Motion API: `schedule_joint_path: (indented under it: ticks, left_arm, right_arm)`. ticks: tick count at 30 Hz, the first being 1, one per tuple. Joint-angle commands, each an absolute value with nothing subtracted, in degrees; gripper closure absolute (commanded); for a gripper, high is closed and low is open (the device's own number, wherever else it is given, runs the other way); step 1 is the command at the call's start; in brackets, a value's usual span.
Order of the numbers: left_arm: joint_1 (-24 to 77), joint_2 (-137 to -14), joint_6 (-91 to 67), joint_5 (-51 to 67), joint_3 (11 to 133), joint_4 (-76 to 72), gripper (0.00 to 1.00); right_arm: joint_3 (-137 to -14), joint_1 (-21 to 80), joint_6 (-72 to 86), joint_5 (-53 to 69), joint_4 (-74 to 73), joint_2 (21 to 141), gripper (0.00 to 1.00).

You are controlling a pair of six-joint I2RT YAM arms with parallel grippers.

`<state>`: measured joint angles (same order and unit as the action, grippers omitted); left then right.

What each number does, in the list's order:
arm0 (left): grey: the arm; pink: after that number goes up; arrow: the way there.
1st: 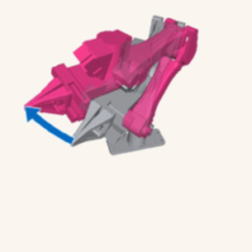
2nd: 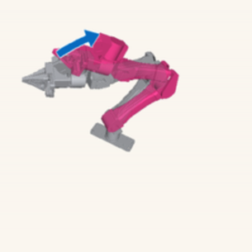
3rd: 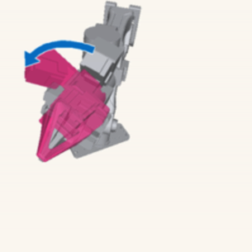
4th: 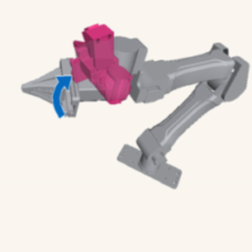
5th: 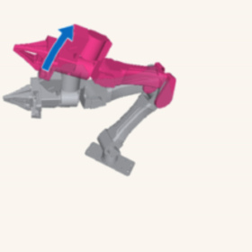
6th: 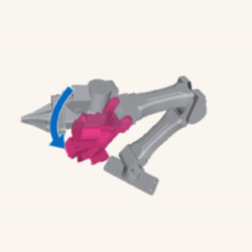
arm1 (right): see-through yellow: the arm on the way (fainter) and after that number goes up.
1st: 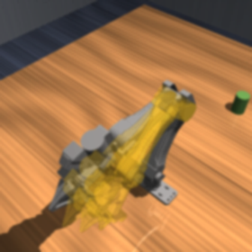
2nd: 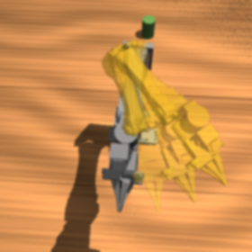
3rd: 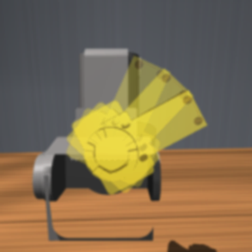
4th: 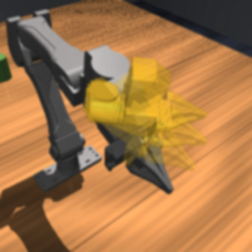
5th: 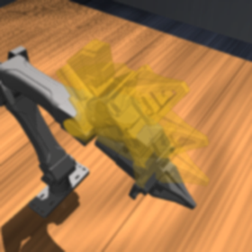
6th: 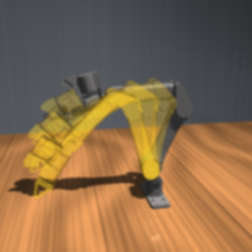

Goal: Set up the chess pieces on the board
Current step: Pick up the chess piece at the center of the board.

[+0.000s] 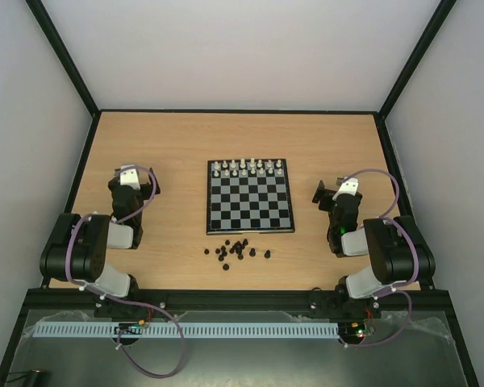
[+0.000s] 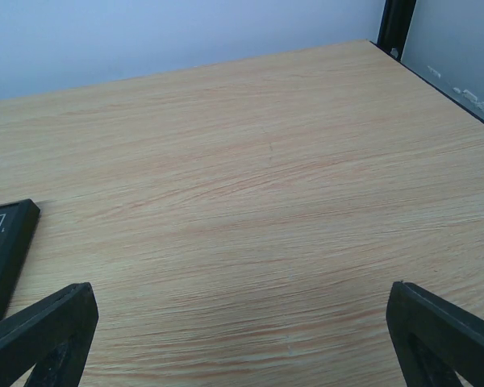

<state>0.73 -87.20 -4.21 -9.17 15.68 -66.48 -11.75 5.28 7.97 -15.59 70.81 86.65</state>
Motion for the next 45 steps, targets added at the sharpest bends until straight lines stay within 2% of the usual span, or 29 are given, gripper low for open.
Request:
schedule_joint_path:
  ticks: [1,17,21,25,30,35,38,40,42,45]
  left_arm:
    - [0.6,-87.2,-4.0,-8.6,15.2,-69.1,0.0]
    - [0.6,-87.1,-4.0,-8.7,15.0,-69.4,0.0]
    - [1.9,-79.7,-3.6,-10.4,17.0,-58.3,0.01]
    - [2.6,-71.9,-4.1,-10.9,19.2,-48.3,0.0]
    - [4.3,-63.0,-10.4,-4.5,20.8,-40.6,0.0]
    - [13.5,-58.3,-13.6,-6.4,24.7,-33.7,0.0]
    - [18.9,-58.0,-18.7,-8.0,27.9,-30.5,0.0]
    - [23.5,-59.4,-20.7,-9.0,31.3,-27.5,0.0]
    - [31.0,-61.5,-19.0,-12.3,35.3,-23.3,0.0]
    - [39.3,-64.1,-14.5,-19.2,39.8,-18.0,0.0]
  right_arm:
    - [-12.8,4.9,8.0,-16.0,71.8,87.0,0.01]
    - [-12.7,4.9,8.0,-15.9,71.9,86.9,0.02]
    - [-12.8,4.9,7.7,-15.4,69.7,84.3,0.01]
    - [-22.6,5.1,12.2,-19.6,44.6,75.7,0.01]
    - [-36.7,5.5,17.3,-11.2,20.0,74.3,0.01]
    - [-40.9,7.3,23.0,-2.9,9.4,68.7,0.01]
    - [-39.0,7.4,26.4,7.3,8.0,64.7,0.01]
    - [-37.3,7.3,32.7,8.3,5.0,62.1,0.01]
    - [-36.6,7.2,39.9,5.4,-1.1,60.2,0.01]
    - [-34.0,7.3,37.7,15.3,1.9,56.8,0.01]
